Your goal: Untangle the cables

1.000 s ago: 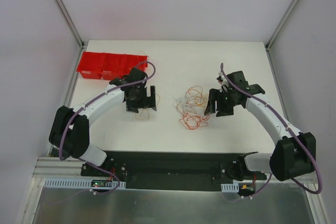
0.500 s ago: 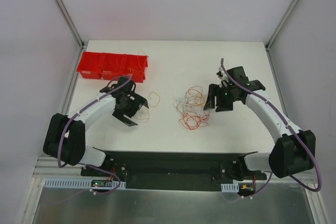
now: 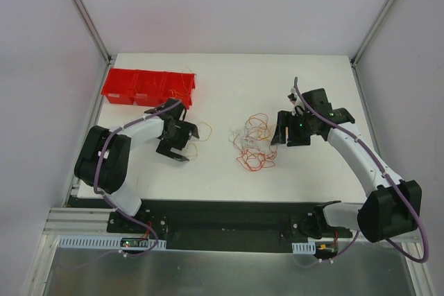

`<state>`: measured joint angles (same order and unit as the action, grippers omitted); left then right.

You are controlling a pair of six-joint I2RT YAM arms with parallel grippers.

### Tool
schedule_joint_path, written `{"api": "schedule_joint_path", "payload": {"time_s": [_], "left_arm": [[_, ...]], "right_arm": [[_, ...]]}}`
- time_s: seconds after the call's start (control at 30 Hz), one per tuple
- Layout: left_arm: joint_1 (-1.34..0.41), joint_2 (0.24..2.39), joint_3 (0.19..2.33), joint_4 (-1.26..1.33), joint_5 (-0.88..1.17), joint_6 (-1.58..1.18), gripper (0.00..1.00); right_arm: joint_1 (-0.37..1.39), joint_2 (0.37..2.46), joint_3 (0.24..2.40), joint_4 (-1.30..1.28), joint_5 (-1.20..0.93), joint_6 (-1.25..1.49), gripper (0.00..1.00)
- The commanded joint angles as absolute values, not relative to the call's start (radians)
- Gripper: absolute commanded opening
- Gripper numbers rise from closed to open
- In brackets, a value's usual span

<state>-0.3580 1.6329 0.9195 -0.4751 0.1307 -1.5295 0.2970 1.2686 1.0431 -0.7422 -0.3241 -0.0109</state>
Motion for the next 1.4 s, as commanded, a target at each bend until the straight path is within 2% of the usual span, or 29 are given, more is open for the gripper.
{"api": "schedule_joint_path", "payload": {"time_s": [0.0, 0.3, 0.47, 0.63, 0.73, 0.87, 0.97, 1.07, 1.23, 1.37], "left_arm": [[-0.348, 1.641, 0.963, -0.506, 0.054, -1.632, 0.99], [-0.353, 1.744, 1.063, -0.636, 0.018, -1.618, 0.99], [-0.354, 1.847, 1.198, -0.756, 0.025, -1.583, 0.99], [-0.359, 1.893, 1.230, -0.833, 0.015, -1.563, 0.89], [-0.357, 1.875, 1.204, -0.868, 0.006, -1.566, 0.75], [-0.359, 1.809, 1.177, -0.876, -0.063, -1.546, 0.37], [-0.357, 1.763, 1.186, -0.880, -0.136, -1.491, 0.24], [-0.357, 1.701, 1.200, -0.885, -0.198, -1.418, 0.01], [-0.356, 1.586, 1.268, -0.874, -0.320, -1.235, 0.00], [-0.350, 1.583, 1.414, -0.855, -0.420, -1.016, 0.00]], "right_arm": [[0.301, 1.229, 1.043, -0.744, -0.318, -0.028, 0.68], [0.301, 1.195, 0.989, -0.730, -0.330, -0.032, 0.68], [0.301, 1.189, 0.989, -0.721, -0.330, -0.032, 0.68], [0.301, 1.175, 0.979, -0.726, -0.327, -0.034, 0.68], [0.301, 1.161, 0.973, -0.726, -0.316, -0.037, 0.68], [0.301, 1.158, 0.971, -0.726, -0.314, -0.035, 0.68], [0.301, 1.163, 0.973, -0.726, -0.316, -0.032, 0.68], [0.301, 1.166, 0.976, -0.726, -0.318, -0.031, 0.68], [0.299, 1.163, 0.977, -0.739, -0.307, -0.029, 0.68], [0.301, 1.170, 0.985, -0.745, -0.310, -0.021, 0.68]]}}
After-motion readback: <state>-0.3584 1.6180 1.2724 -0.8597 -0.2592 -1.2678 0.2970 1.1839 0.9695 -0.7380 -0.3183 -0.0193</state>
